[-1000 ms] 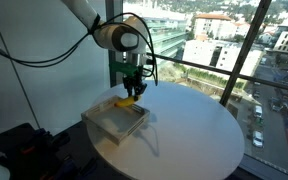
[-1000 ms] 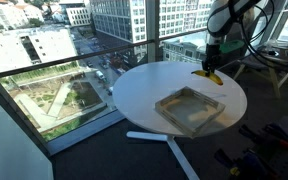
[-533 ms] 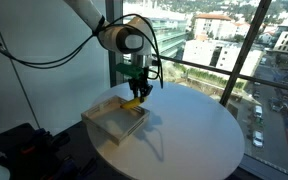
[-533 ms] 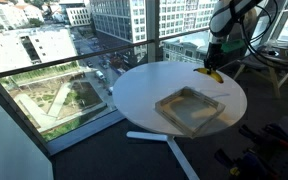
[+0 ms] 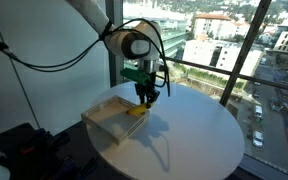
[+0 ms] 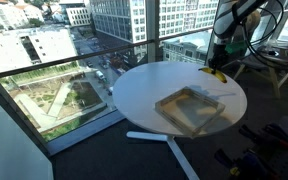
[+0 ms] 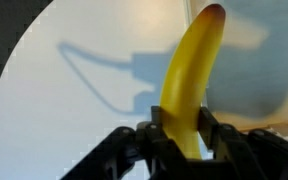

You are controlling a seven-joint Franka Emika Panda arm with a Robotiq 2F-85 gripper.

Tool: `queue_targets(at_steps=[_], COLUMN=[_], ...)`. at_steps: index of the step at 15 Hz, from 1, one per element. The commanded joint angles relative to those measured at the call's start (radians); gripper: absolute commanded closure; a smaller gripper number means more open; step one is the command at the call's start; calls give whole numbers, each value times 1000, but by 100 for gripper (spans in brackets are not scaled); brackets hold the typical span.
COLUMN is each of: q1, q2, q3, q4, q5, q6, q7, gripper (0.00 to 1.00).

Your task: Take the banana off of the tray

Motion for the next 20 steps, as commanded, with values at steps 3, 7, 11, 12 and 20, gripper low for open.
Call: queue_targets(at_steps=[3,7,11,12,20], q1=[-29,-41,-46,-47,-61], q2=[14,28,46,51,70], q3=[-5,-3,0,1,9], q4=[10,-2,-13,-16,-50], q5=[16,20,22,24,40], q6=[30,56,78,83,141], q7=[-24,-32,-37,-39,-73], gripper=[84,84,84,84,84])
